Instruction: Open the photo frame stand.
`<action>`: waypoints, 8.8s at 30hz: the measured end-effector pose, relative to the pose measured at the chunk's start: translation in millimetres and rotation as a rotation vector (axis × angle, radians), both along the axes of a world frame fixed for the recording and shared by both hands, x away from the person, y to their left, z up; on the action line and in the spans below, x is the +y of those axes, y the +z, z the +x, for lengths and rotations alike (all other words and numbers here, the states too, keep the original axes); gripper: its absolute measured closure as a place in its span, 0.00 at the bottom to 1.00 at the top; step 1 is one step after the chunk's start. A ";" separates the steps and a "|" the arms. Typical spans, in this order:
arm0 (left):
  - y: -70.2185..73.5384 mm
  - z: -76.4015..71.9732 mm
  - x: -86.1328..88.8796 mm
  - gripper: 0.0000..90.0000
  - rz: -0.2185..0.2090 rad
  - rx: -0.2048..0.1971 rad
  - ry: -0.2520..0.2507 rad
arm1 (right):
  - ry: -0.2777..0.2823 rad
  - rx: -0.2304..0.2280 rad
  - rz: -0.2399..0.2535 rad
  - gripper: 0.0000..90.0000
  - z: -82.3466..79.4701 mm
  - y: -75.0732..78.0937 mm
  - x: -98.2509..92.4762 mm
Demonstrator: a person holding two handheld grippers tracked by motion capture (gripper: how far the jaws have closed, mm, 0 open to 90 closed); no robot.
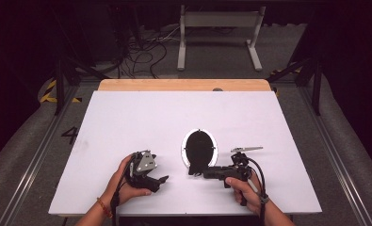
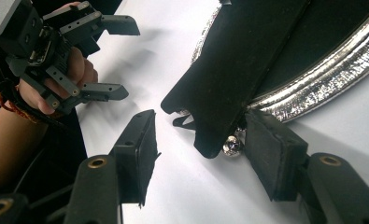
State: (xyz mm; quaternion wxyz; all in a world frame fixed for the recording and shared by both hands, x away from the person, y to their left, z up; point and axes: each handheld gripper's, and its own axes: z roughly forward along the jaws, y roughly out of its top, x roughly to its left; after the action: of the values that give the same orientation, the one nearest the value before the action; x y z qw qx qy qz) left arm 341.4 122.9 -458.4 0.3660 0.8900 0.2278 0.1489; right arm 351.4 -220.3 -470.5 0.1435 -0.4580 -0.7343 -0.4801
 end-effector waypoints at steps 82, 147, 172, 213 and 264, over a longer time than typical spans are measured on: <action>-1.6 5.6 -57.5 1.00 0.049 0.016 -0.183 | 0.254 -0.466 -0.658 1.00 -26.5 26.9 38.2; -3.5 10.2 -63.7 0.93 0.016 0.003 -0.184 | -0.205 0.018 0.162 0.64 4.3 -7.3 19.0; 2.5 55.0 -46.4 0.32 -0.170 0.114 -0.074 | -0.048 -0.270 0.001 0.74 -10.9 7.0 23.0; 20.7 62.5 -25.2 0.69 -0.348 0.092 -0.157 | 0.058 -0.328 -0.098 0.81 -9.0 9.8 18.4; 31.8 40.2 -37.6 0.77 -0.247 -0.104 -0.204 | 0.103 -0.444 -0.211 0.87 -15.6 19.7 24.0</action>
State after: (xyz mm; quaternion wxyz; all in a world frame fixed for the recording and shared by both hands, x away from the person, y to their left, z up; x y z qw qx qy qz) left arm 381.6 85.3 -426.6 0.4971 0.8479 0.1335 0.1274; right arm 335.8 -196.2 -450.8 -0.0455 -0.3157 -0.8163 -0.4816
